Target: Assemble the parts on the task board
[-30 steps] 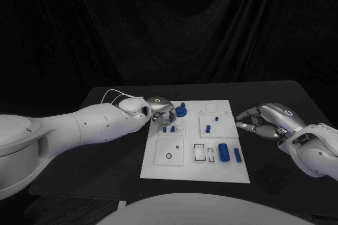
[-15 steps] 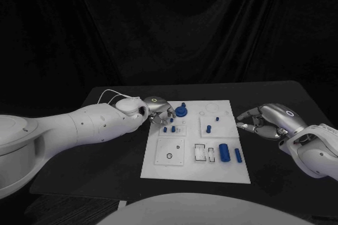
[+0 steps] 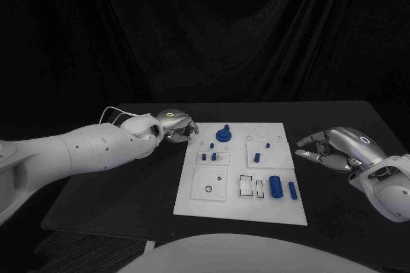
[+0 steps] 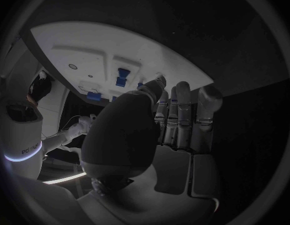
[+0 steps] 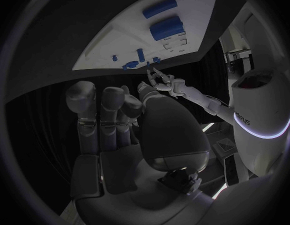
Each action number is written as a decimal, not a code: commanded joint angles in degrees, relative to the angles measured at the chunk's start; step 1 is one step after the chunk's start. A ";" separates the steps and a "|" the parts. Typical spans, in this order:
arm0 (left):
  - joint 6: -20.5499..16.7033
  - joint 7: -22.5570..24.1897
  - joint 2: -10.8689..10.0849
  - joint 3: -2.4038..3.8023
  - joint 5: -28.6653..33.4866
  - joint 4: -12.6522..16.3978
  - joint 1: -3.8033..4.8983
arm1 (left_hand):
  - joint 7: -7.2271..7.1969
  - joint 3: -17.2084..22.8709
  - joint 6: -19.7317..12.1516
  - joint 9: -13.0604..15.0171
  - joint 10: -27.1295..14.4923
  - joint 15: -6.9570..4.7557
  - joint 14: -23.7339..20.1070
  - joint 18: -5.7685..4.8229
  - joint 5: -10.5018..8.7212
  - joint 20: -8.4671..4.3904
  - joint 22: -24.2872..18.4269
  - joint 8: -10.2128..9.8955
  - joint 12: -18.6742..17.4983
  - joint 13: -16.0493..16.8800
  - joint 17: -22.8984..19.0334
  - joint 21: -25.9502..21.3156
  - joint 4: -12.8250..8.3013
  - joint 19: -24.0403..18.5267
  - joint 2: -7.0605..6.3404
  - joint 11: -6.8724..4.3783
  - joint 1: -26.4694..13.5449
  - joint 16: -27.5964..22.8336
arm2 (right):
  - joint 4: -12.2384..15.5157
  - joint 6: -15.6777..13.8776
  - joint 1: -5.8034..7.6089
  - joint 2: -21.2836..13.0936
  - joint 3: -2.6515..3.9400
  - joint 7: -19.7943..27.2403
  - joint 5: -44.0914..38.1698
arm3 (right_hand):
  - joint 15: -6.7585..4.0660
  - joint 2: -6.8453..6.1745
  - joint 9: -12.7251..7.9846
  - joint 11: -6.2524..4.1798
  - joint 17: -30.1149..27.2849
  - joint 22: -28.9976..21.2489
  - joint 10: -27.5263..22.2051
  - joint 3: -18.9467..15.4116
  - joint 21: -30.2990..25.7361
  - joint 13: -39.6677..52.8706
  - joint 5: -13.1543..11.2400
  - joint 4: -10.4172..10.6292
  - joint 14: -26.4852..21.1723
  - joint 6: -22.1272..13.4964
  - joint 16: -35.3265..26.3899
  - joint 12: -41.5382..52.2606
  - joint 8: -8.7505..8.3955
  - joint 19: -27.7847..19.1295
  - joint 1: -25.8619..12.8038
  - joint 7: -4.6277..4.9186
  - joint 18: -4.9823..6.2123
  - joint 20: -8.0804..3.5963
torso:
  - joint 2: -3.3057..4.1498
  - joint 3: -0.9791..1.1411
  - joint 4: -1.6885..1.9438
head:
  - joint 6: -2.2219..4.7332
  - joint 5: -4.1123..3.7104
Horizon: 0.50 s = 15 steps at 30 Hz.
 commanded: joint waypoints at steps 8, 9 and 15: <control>-3.20 17.27 -8.61 0.06 36.65 10.20 2.73 | 4.33 -1.84 -0.86 -1.31 -13.33 5.32 -25.08 -0.82 11.29 1.70 -5.51 -1.26 0.33 -0.11 -9.47 -29.34 5.17 -32.08 3.99 4.13 -3.54 -21.80 | 0.05 -0.29 6.90 1.33 0.13 -3.11 -0.14 | 0.67 -1.86 -0.33 0.67 -2.87 4.67 -12.72 0.57 -5.62 -13.23 -1.19 -0.12 -0.26 -0.23 -3.09 -19.57 -0.58 -1.33 2.46 0.77 1.18 0.63 | -0.04 -0.01 -0.14 | 0.00 -0.18; -2.09 19.53 -9.17 0.06 40.23 11.07 2.83 | 4.43 -2.10 -1.26 -1.41 -14.47 5.82 -26.02 -1.05 11.84 1.90 -6.33 -1.33 0.27 -0.48 -10.44 -30.71 5.13 -33.21 4.55 4.65 -3.23 -23.19 | -0.12 0.75 7.57 1.68 0.13 -3.87 -0.14 | 0.82 -2.24 -0.51 0.80 -3.98 4.15 -14.64 0.75 -8.05 -14.12 -1.41 -0.07 -0.84 -0.89 -4.37 -21.12 -0.69 -1.94 2.99 1.01 1.47 0.78 | -0.03 0.00 -0.12 | 0.00 -0.21; 3.13 27.54 -11.15 0.06 54.18 15.98 3.09 | 3.38 -9.94 -7.28 -5.70 -24.56 3.55 -35.47 0.80 18.17 1.79 -18.30 -1.45 -2.52 -8.10 -21.45 -43.94 9.09 -39.50 6.97 2.31 -5.92 -40.74 | -0.77 6.42 9.98 3.08 0.13 -7.37 -0.14 | 1.31 -4.06 -1.70 1.32 -6.90 2.79 -20.83 3.18 -14.26 -17.80 2.06 -1.52 -2.68 -5.88 -7.70 -26.27 -0.86 -3.56 7.76 1.19 2.16 1.25 | 0.35 -0.38 0.10 | 0.00 -0.51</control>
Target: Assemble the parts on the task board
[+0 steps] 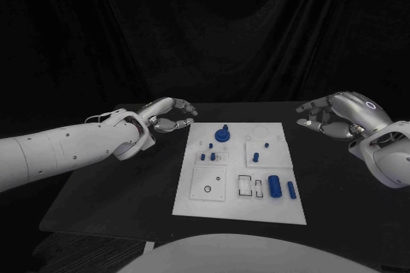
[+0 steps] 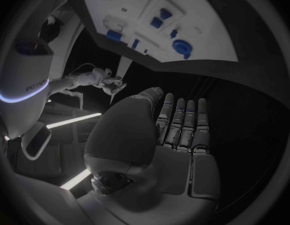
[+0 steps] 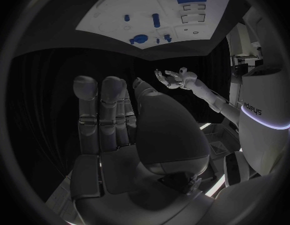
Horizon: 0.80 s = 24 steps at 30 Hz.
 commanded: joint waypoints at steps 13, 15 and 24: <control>20.94 16.00 -0.15 0.05 39.03 6.35 0.28 | -8.51 -23.99 -31.16 -12.77 -26.96 0.15 -20.69 2.39 -13.86 1.73 -40.38 -2.43 -15.43 -14.43 -11.40 -5.16 0.80 -20.24 4.94 -6.35 -10.17 -20.38 | -3.27 20.19 3.82 5.53 0.02 -10.26 -3.73 | 1.98 -3.20 -1.04 4.40 -3.61 1.74 -16.39 4.92 -12.75 -12.12 3.65 -2.61 -6.08 -5.93 -3.72 -11.57 0.72 -4.64 2.80 -2.61 2.36 1.75 | 1.31 -2.00 1.54 | 0.00 -2.02; 22.53 16.34 0.13 0.05 40.33 6.35 0.24 | -9.06 -23.77 -31.99 -12.83 -27.73 -0.21 -20.69 2.47 -15.21 1.45 -41.22 -2.49 -15.98 -14.62 -11.40 -5.13 0.93 -20.35 4.24 -6.72 -11.36 -20.38 | -3.91 21.86 3.85 6.13 0.02 -10.54 -3.85 | 2.34 -2.80 -1.00 4.66 -3.76 1.73 -17.68 4.07 -13.29 -15.40 0.59 -3.00 -6.19 -5.82 -3.44 -13.28 0.55 -4.56 2.00 -2.90 2.51 1.92 | 1.55 -2.27 1.71 | 0.00 -2.60; 27.56 17.08 0.58 0.04 43.01 7.37 0.05 | -10.36 -23.58 -35.25 -13.09 -29.04 -4.40 -20.69 3.23 -19.52 -1.59 -49.80 -2.74 -16.45 -14.95 -11.40 -5.97 0.78 -21.94 4.89 -9.72 -16.72 -20.38 | -5.38 25.70 2.81 7.59 0.02 -9.81 -4.06 | 2.38 -1.96 -2.96 5.13 -4.53 1.86 -18.03 2.13 -14.87 -24.74 8.19 -4.83 -6.77 -6.00 -3.14 -16.15 0.43 -4.20 3.41 -3.05 2.50 2.16 | 3.05 -3.98 2.98 | 0.00 -5.83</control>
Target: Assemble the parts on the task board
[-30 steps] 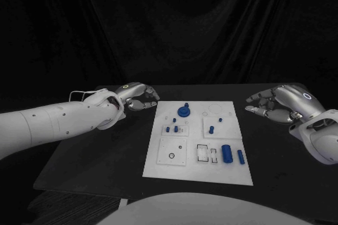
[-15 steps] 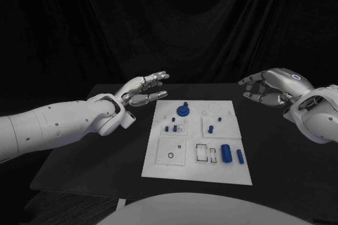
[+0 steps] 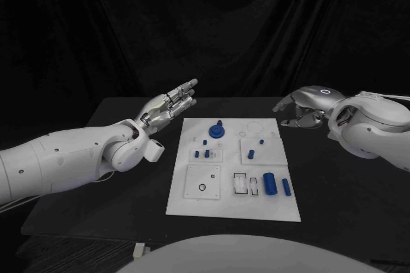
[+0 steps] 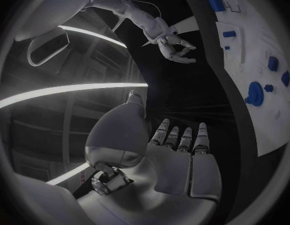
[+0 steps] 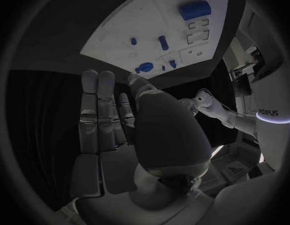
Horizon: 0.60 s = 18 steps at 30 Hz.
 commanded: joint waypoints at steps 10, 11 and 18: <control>5.28 7.25 -0.15 0.05 4.41 1.34 -0.09 | -0.40 0.35 -1.01 -0.13 -0.27 1.13 -0.01 -0.13 1.67 0.30 -7.15 -0.27 -0.37 -0.15 -0.04 -0.75 -0.17 -1.12 0.79 -0.28 1.65 -0.33 | -1.95 5.21 -2.58 2.14 0.03 0.17 -1.11 | 0.16 0.92 -0.40 0.17 -0.62 1.94 1.48 -0.34 -1.19 -5.59 -3.91 -1.44 -0.63 1.57 0.72 -0.25 0.10 -0.01 -0.64 -0.24 0.76 0.24 | 2.17 -2.78 2.10 | 0.00 -3.27; 5.20 7.16 -0.16 0.05 4.42 1.38 -0.09 | -0.19 0.33 -1.02 -0.13 -0.27 1.34 -0.01 -0.08 2.46 0.61 -7.16 -0.27 -0.37 -0.15 -0.04 -0.74 -0.20 -1.10 1.17 0.07 2.23 -0.33 | -2.13 5.17 -2.76 2.31 0.04 0.36 -1.11 | 0.14 0.97 -0.46 0.17 -0.70 1.99 1.59 -0.16 -1.22 -6.14 -2.12 -1.79 -0.69 1.69 0.74 -0.25 0.08 0.04 -0.41 -0.05 0.78 0.20 | 2.30 -3.01 2.22 | 0.00 -3.32; 5.30 6.56 -0.40 0.05 4.44 1.73 -0.15 | 1.15 -0.78 -0.52 -0.06 -0.27 3.14 -0.01 0.26 6.83 3.00 -7.10 -0.19 -0.37 -0.15 -0.04 -0.67 -0.24 -0.95 3.95 1.38 5.27 -0.33 | -3.90 4.68 -4.04 4.01 0.04 1.45 -1.11 | 0.05 0.51 -0.77 0.26 -1.21 2.27 3.24 1.62 -0.67 -9.27 3.72 -3.35 -0.61 3.49 0.84 -0.45 0.22 0.30 -0.57 0.19 0.66 0.01 | 2.67 -3.93 2.94 | 0.00 -4.74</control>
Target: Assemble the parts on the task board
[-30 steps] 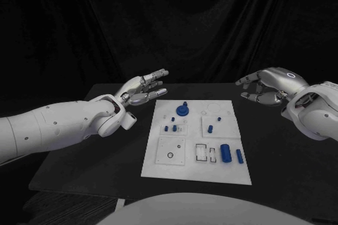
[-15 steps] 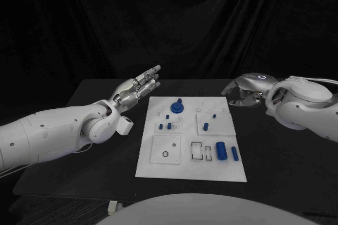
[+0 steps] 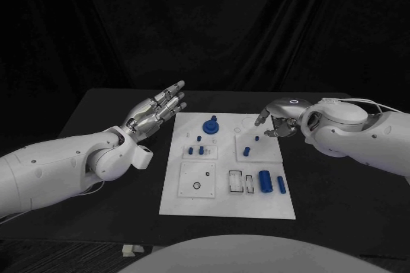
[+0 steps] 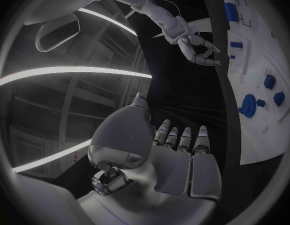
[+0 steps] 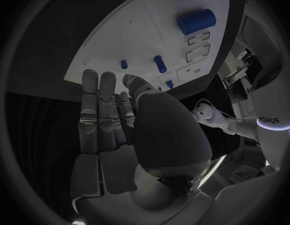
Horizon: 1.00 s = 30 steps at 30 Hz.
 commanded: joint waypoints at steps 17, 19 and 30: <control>2.19 5.69 -0.38 0.05 0.98 0.40 -0.30 | 0.34 -1.56 1.14 0.11 0.01 2.87 -0.02 0.50 6.15 3.39 0.60 -0.07 -0.37 -0.05 -0.07 0.05 -0.51 0.38 1.73 3.47 5.76 -0.33 | -4.12 0.82 -2.52 3.87 0.05 1.39 -0.56 | 0.34 0.24 -0.22 -0.46 -0.61 2.26 6.14 -0.76 1.07 -3.15 -12.38 0.52 0.45 3.04 0.89 0.58 0.23 1.21 -2.04 0.74 0.55 0.35 | -0.63 -0.63 0.49 | 0.01 -0.32; 2.21 5.67 -0.45 0.05 0.98 0.47 -0.31 | 0.41 -1.63 1.23 0.12 0.01 3.11 -0.02 0.52 6.46 3.65 0.83 -0.06 -0.37 -0.05 -0.07 0.11 -0.56 0.48 1.78 3.73 6.22 -0.33 | -4.28 0.87 -2.65 3.99 0.05 1.32 -0.56 | 0.38 0.20 -0.23 -0.50 -0.65 2.32 6.51 -0.93 1.39 -3.35 -13.40 0.67 0.58 3.17 0.97 0.53 0.16 1.40 -2.24 0.77 0.50 0.38 | -0.79 -0.65 0.39 | 0.01 -0.16; 2.44 5.60 -0.37 0.05 0.98 0.41 -0.32 | 0.66 -1.74 1.59 0.17 0.01 3.66 -0.02 0.53 7.51 4.35 1.15 -0.01 -0.37 -0.05 -0.07 0.21 -0.68 0.69 2.01 3.99 7.26 -0.33 | -5.40 0.98 -3.10 4.55 0.05 1.13 -0.56 | 0.74 0.18 -0.13 -0.55 -0.88 2.57 8.34 1.07 1.66 -4.73 -6.87 -0.44 0.59 4.87 1.15 -0.40 0.24 1.76 -0.48 1.80 0.38 0.46 | -0.99 -0.59 0.38 | 0.01 -0.08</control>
